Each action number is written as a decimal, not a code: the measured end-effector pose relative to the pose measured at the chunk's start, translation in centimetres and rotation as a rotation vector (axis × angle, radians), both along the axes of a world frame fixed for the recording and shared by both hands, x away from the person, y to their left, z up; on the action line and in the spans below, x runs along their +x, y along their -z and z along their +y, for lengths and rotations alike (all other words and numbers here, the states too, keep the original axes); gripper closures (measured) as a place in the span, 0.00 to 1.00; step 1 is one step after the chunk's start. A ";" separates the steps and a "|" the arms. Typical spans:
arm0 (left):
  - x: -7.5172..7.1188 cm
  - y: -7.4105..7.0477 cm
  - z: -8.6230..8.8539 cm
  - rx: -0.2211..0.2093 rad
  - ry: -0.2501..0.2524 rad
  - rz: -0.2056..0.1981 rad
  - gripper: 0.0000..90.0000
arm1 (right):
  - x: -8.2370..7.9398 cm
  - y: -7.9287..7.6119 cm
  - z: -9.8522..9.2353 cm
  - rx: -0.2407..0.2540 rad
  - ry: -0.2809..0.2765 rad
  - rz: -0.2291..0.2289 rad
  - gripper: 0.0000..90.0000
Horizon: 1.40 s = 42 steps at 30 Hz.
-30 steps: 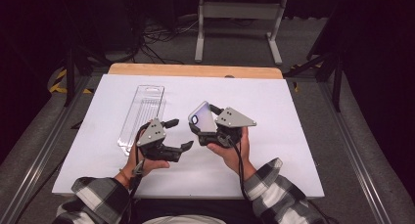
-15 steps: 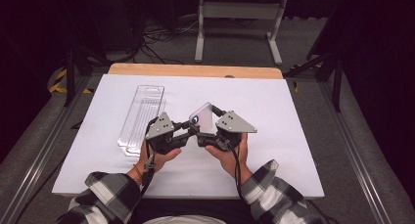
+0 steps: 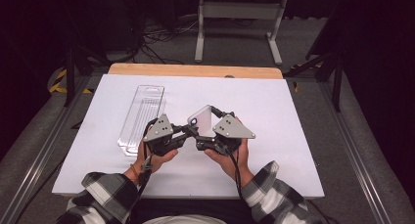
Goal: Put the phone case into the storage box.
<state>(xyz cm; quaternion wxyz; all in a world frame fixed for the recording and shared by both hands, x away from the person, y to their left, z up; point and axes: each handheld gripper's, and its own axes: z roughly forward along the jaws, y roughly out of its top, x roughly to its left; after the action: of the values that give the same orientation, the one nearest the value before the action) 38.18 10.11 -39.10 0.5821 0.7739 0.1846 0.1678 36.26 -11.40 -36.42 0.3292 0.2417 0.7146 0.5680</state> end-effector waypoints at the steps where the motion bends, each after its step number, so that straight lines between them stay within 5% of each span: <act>1: 0.0 0.0 0.1 0.004 0.003 0.004 0.90 | -0.1 -0.1 0.0 0.000 -0.007 0.003 0.17; 10: 0.0 -0.2 1.3 0.021 -0.013 -0.002 0.90 | -0.5 -0.7 -1.9 -0.002 -0.002 0.000 0.17; 20: -0.1 -1.1 3.0 0.021 -0.029 -0.026 0.90 | -1.7 0.7 -4.6 -0.133 0.056 -0.076 0.17; 42: -0.1 -2.4 5.3 0.020 -0.026 -0.053 0.90 | -2.4 3.9 -10.1 -0.174 0.132 0.014 0.14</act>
<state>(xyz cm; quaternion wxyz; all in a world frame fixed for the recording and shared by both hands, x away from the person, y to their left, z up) 38.09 15.44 -36.69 0.5766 0.7727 0.1771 0.1977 33.83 -21.48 -40.29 0.3806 0.2629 0.7459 0.4792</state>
